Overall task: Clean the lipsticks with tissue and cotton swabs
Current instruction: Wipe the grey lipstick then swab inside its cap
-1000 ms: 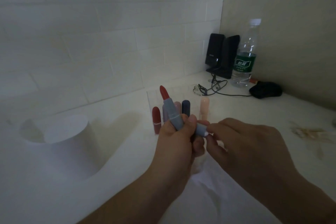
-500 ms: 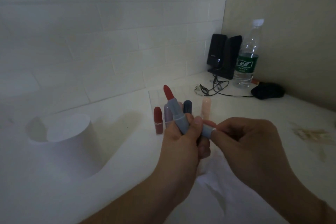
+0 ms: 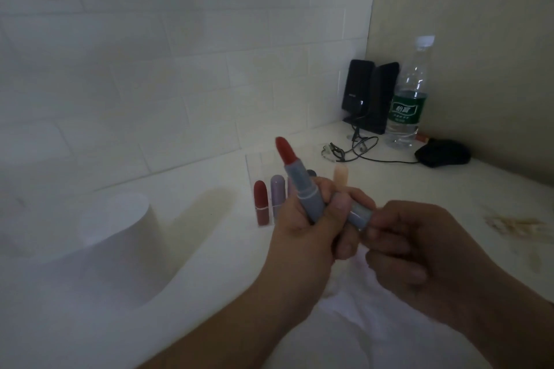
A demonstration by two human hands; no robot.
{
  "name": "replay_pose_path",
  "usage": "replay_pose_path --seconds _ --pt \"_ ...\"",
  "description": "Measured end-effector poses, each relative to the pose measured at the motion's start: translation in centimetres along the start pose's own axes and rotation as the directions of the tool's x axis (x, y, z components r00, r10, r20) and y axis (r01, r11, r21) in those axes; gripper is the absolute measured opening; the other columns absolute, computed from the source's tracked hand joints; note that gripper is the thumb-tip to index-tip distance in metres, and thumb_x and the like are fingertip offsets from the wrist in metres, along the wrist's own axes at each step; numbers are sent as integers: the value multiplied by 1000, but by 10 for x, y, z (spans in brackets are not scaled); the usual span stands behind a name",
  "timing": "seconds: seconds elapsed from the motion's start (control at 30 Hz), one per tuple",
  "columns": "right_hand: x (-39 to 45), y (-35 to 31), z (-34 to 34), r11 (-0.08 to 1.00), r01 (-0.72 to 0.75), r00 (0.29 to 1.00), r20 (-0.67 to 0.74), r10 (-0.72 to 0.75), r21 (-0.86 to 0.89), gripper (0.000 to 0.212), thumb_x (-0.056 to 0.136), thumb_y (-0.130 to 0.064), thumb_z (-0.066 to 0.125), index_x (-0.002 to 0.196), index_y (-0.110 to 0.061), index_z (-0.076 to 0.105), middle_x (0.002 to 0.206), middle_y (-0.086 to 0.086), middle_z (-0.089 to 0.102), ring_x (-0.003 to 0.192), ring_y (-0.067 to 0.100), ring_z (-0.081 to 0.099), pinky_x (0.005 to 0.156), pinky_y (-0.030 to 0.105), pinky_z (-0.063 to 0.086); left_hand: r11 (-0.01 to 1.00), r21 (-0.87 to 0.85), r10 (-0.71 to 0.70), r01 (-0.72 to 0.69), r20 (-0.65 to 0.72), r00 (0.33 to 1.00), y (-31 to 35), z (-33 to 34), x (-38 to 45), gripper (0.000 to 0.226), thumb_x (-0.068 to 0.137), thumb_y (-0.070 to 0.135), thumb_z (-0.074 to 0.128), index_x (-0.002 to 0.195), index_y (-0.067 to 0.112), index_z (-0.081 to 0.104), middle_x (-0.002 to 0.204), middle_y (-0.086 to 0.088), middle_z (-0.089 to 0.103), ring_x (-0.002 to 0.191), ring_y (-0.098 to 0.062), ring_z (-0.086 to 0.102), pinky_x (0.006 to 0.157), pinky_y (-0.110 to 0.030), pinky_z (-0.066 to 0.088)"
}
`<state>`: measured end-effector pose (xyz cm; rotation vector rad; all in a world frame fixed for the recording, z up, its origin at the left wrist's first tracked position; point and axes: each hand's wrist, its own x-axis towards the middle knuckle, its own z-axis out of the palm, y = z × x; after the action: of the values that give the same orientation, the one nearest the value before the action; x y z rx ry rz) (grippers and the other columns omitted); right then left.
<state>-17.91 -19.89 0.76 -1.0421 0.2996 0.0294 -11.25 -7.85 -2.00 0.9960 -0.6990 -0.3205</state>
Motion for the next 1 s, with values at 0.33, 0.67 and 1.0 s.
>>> replay_pose_path --seconds 0.33,0.67,1.0 --pt "5 16 -5 -369 328 557 493 -668 -870 22 81 -34 56 89 -17 67 67 -17 39 47 1 39 48 10 31 943 -258 -257 209 -167 952 0 -10 7 26 87 17 54 64 16 67 78 -13 64 44 -10 38 41 -18 38" --pt "12 24 -7 -642 84 636 537 -554 -762 31 43 -8 90 60 -8 63 46 5 49 28 18 40 42 14 6 957 90 -245 276 -258 935 -4 -10 3 22 94 19 52 86 3 66 70 -16 48 49 -14 40 51 -26 37" --pt "7 27 10 16 368 656 248 -713 -930 41 86 -22 50 49 -37 41 36 -15 36 34 2 38 42 4 28 974 -21 -225 225 -197 954 -3 -10 -2 30 94 16 52 72 13 72 80 -17 49 51 -14 38 59 -32 36"
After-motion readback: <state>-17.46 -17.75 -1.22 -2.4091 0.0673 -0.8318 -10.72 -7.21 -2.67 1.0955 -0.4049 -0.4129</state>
